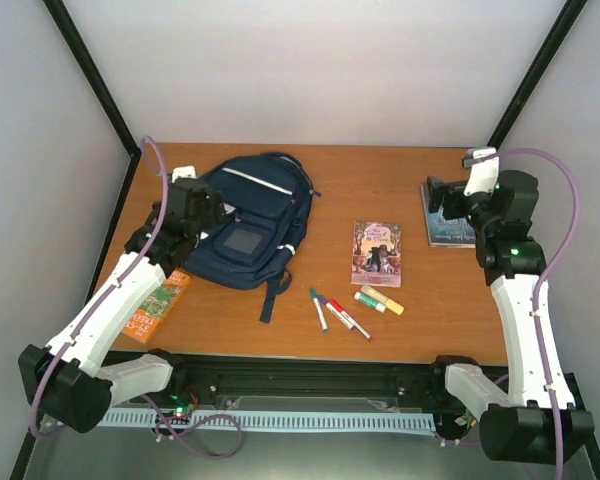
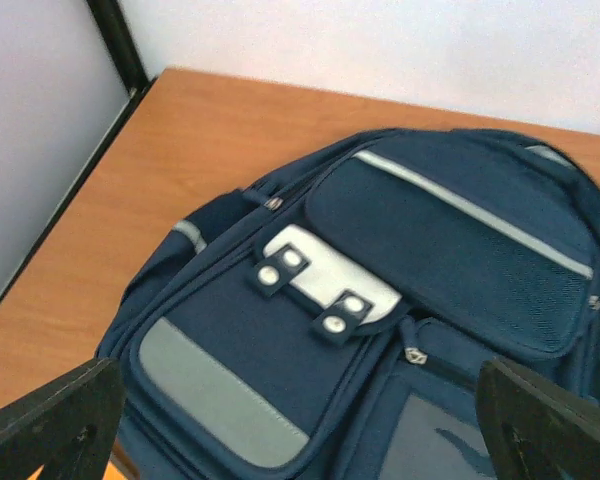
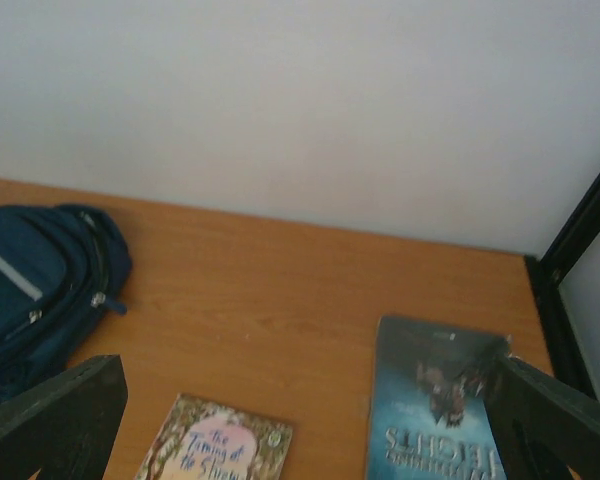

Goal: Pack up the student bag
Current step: Adjust the student bag at the center of the board.

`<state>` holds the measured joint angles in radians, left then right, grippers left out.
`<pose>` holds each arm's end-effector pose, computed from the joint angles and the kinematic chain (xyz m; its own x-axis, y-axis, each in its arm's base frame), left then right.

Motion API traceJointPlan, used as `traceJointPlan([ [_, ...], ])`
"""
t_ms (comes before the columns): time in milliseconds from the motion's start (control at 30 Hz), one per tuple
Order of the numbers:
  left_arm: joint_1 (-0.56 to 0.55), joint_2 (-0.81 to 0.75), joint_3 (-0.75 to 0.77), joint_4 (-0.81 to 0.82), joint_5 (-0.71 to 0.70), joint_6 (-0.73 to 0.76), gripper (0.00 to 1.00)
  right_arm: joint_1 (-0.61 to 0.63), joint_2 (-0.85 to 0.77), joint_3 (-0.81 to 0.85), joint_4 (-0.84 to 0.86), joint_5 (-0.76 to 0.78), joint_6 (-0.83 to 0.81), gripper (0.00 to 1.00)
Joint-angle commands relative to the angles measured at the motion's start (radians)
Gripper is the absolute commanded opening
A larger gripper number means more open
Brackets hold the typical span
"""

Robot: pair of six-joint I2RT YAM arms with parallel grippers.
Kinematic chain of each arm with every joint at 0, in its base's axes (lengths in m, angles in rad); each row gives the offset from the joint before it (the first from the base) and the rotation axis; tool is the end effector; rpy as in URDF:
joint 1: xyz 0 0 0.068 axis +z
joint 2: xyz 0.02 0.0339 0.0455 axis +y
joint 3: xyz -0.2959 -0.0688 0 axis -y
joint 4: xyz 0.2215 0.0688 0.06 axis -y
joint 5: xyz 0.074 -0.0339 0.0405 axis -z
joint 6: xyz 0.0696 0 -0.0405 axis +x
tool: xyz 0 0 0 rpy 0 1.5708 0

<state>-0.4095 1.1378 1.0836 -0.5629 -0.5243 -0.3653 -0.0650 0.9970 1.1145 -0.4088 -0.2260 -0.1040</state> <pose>0.2246 -0.0595 0.3523 -0.4851 -0.1265 -0.8652 -0.2175 0.9758 -0.0208 0.2087 0.0020 0.4068 -0.2694 -0.0839 -0.9594 -0.1798 0.9831 -0.0354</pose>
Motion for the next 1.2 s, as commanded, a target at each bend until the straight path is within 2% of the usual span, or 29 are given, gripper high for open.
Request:
traceJointPlan([
  [0,0.094,-0.019,-0.042,0.005,0.08,-0.082,0.99,0.015,0.01,-0.078,0.019,-0.033,0.005,1.0],
  [267,0.242,-0.016,-0.077,-0.093,0.219,-0.191,0.99,0.032,0.008,-0.244,0.01,-0.187,-0.095,1.0],
  [467,0.294,-0.007,-0.076,-0.151,0.37,-0.203,0.88,0.043,0.019,-0.319,-0.001,-0.288,-0.169,1.0],
  [633,0.298,0.043,-0.027,-0.181,0.442,-0.211,0.83,0.049,0.059,-0.33,-0.021,-0.359,-0.22,1.0],
  [867,0.2,0.225,0.127,-0.215,0.461,-0.242,0.83,0.053,0.103,-0.328,-0.049,-0.427,-0.274,1.0],
  [1167,-0.035,0.437,0.298,-0.224,0.451,-0.217,0.81,0.056,0.111,-0.329,-0.067,-0.453,-0.319,1.0],
])
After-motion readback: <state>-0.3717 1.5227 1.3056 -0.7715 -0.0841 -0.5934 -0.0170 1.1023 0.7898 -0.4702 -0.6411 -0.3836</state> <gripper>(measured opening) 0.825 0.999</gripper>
